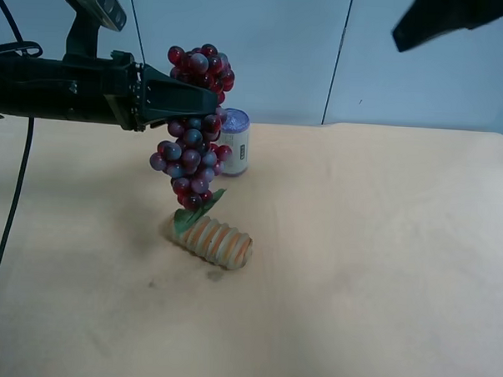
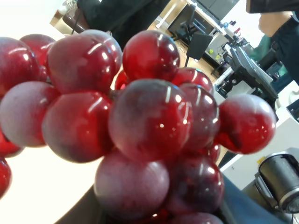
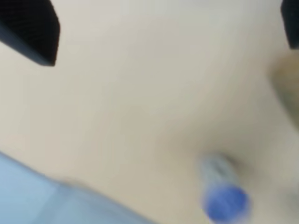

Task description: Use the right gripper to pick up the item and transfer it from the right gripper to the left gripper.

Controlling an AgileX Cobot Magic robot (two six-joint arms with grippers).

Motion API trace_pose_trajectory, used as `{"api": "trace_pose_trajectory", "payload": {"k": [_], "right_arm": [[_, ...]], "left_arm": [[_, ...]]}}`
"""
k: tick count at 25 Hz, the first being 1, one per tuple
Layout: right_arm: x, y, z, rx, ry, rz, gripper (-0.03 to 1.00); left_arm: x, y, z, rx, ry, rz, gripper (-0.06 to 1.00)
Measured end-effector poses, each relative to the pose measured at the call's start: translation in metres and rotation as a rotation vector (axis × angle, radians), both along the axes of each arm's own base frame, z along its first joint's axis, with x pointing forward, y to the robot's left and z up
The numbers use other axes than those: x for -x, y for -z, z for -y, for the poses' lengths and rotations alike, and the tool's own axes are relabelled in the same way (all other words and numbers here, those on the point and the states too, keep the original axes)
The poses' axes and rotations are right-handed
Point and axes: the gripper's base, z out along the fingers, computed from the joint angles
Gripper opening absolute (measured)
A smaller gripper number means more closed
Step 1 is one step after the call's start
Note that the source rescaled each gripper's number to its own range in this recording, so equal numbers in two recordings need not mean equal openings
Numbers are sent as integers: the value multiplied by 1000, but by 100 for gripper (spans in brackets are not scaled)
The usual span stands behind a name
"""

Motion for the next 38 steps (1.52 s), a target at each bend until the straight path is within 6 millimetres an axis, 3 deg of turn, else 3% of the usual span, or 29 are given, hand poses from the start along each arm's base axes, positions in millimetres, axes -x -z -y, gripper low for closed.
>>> {"api": "trace_pose_trajectory", "payload": {"k": [4,10,15,19,25,38], "right_arm": [[39,-1,25,92,121,-3,88],[121,9,55,68,195,101,88],[182,43,72,30,197,160,88],[213,76,74,-44,169,175,89],[225,125,76,-45,160,123,92],[213,132,72,-85,158,217,92]], "left_arm": [[2,2,0,-24,23,3,1],[3,3,0,-34,32,-6,1],[3,3,0,-32,30,-17,1],[3,3,0,-32,30,-17,1],[3,3,0,-27,25,-39,1],[4,4,0,-35,31,-59,1]]}}
